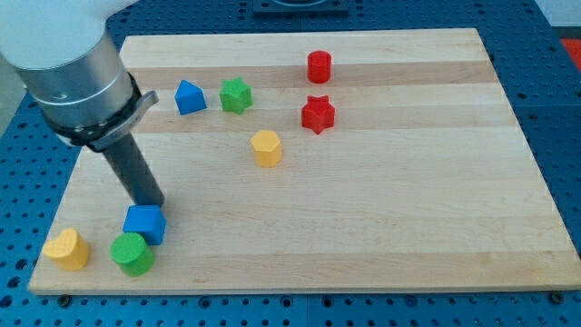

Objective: Push the blue cube slightly towards the left of the board

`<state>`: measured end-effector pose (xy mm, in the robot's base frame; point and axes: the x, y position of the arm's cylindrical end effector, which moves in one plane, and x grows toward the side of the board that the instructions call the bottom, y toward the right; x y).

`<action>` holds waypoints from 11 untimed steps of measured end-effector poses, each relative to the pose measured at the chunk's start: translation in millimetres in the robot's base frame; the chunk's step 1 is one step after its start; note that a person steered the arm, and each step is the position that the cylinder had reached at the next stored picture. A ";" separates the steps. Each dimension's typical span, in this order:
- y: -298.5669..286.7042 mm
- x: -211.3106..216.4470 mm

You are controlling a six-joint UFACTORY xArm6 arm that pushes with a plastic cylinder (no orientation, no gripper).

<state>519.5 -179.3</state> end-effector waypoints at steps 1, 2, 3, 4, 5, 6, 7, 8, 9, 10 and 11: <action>31.0 -4.8; 62.0 -4.8; 81.9 -4.2; 79.1 -8.3; 78.0 -7.9; 76.7 -4.9; 75.6 5.7; 71.2 9.7; 61.5 9.7; 50.3 9.7; 38.4 10.1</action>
